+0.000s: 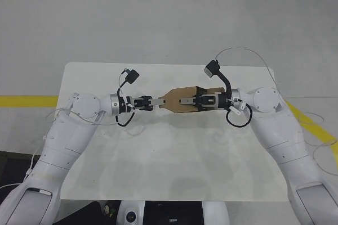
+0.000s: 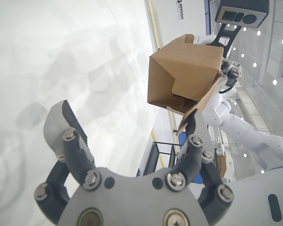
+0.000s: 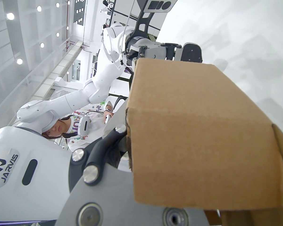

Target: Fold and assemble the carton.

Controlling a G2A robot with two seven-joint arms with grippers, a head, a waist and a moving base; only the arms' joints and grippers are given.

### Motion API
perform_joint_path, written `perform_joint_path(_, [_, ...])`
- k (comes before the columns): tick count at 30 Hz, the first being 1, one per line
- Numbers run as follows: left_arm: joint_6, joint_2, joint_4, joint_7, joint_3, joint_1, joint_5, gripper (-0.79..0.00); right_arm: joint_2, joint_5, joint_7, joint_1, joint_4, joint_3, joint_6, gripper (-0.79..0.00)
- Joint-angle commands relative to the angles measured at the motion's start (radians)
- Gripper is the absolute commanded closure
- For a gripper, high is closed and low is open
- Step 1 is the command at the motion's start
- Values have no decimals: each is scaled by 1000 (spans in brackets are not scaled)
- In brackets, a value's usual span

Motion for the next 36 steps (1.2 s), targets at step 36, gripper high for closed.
perform_joint_path(36, [-7,-13,-4,-22,26,-4,-68,-785,-44,157,49,35,50,-73,-59,0])
